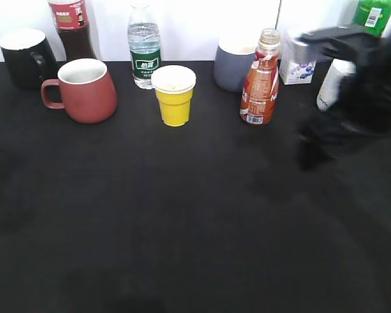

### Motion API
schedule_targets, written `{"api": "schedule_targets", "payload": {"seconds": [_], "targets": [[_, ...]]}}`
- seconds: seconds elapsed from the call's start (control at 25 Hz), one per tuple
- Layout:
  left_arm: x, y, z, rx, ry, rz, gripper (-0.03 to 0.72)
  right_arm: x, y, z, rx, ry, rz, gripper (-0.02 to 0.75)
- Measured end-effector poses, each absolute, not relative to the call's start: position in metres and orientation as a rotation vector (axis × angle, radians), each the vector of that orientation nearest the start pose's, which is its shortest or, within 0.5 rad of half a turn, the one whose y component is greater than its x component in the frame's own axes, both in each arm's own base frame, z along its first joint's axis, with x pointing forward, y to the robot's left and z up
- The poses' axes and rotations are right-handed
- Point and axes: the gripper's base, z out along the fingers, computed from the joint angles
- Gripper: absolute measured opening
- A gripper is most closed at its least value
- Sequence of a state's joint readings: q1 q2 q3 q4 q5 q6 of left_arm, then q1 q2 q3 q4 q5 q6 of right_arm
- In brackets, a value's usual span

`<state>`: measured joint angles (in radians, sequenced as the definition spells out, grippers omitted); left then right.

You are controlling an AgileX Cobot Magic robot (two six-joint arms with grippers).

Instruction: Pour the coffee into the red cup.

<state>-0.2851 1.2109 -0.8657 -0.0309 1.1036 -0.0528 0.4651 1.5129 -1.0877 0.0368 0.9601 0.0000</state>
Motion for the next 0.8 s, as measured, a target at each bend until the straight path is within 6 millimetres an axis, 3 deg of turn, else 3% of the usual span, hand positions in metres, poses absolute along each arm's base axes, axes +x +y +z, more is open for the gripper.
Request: {"api": "schedule_targets", "payload": {"seconds": [0.12, 0.24, 0.4, 0.48, 0.68, 0.8], "targets": [[0.155, -0.051, 0.303, 0.309, 2.83, -0.166, 0.435, 0.236, 0.114, 0.287, -0.635, 2.796, 0.024, 0.579], [0.101, -0.035, 0.34, 0.294, 2.563, -0.207, 0.435, 0.199, 0.094, 0.336, -0.561, 2.644, 0.075, 0.579], [0.038, -0.013, 0.358, 0.27, 2.287, -0.203, 0.465, 0.139, 0.06, 0.384, -0.489, 2.416, 0.093, 0.579], [0.028, -0.009, 0.338, 0.269, 2.289, -0.19, 0.534, 0.11, 0.041, 0.38, -0.462, 2.353, 0.056, 0.588], [0.031, -0.01, 0.287, 0.286, 2.441, -0.167, 0.561, 0.048, 0.007, 0.308, -0.409, 2.321, 0.055, 0.591], [0.035, -0.01, 0.285, 0.281, 2.399, -0.156, 0.557, 0.031, -0.001, 0.281, -0.399, 2.297, 0.064, 0.591]]}}
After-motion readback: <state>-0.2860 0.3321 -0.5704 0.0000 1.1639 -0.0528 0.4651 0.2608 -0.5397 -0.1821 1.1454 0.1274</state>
